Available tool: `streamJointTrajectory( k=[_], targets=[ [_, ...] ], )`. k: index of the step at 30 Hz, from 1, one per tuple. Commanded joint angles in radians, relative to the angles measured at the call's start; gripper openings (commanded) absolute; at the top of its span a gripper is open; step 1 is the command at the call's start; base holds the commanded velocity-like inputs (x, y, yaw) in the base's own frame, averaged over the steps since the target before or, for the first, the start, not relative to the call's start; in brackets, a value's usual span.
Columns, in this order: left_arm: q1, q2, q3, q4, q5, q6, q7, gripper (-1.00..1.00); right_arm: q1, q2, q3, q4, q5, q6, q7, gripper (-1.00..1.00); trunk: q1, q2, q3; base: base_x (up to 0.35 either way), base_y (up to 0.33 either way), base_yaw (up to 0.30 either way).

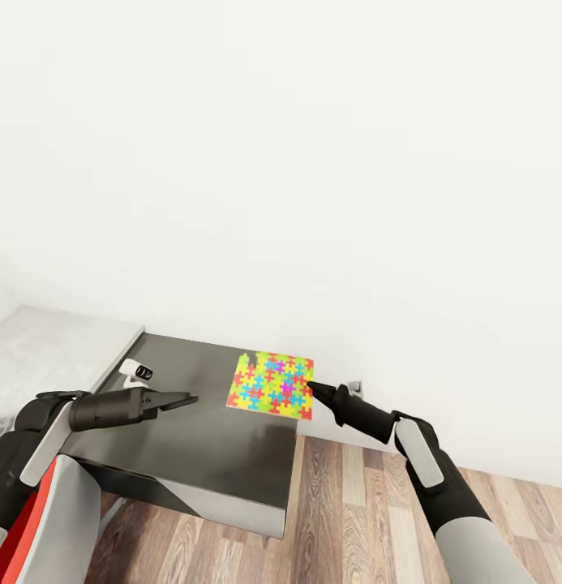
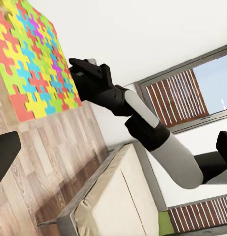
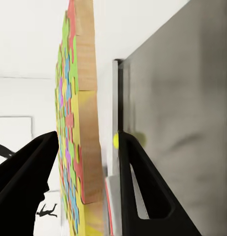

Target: Put all the toys in the child's room - the three board games (two on the bed and one on the table), the two jigsaw puzzles on the table, and the tennis ball on the table - inside the toy box on the table in the child's room.

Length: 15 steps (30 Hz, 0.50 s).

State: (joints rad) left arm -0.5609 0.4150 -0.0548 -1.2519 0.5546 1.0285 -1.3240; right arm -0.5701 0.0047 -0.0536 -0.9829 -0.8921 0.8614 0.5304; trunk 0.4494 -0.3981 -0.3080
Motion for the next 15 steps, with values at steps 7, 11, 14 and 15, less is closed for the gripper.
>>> streamJointTrajectory(
  k=[7,11,14,15],
  targets=[
    [-0.001,0.001,-0.002,0.0,0.003,0.009,-0.001,1.0,-0.001,-0.02,-0.003,-0.012,-0.003,0.028,0.008,-1.0,0.001,-0.002,-0.002,0.0,0.0,0.0],
    [-0.001,0.003,-0.001,0.0,0.004,0.009,-0.001,1.0,0.0,-0.018,-0.003,-0.014,-0.006,0.03,0.012,-1.0,0.001,-0.002,-0.002,0.0,0.0,0.0],
    [-0.002,0.005,-0.001,0.0,0.006,0.009,-0.001,1.0,0.0,-0.018,-0.004,-0.014,-0.017,0.029,0.013,-1.0,0.001,-0.002,-0.002,0.0,0.0,0.0],
    [-0.001,0.005,-0.001,0.0,0.005,0.009,-0.001,1.0,0.0,-0.018,-0.004,-0.014,-0.019,0.029,0.013,-1.0,0.001,-0.002,-0.002,0.0,0.0,0.0]
  ],
)
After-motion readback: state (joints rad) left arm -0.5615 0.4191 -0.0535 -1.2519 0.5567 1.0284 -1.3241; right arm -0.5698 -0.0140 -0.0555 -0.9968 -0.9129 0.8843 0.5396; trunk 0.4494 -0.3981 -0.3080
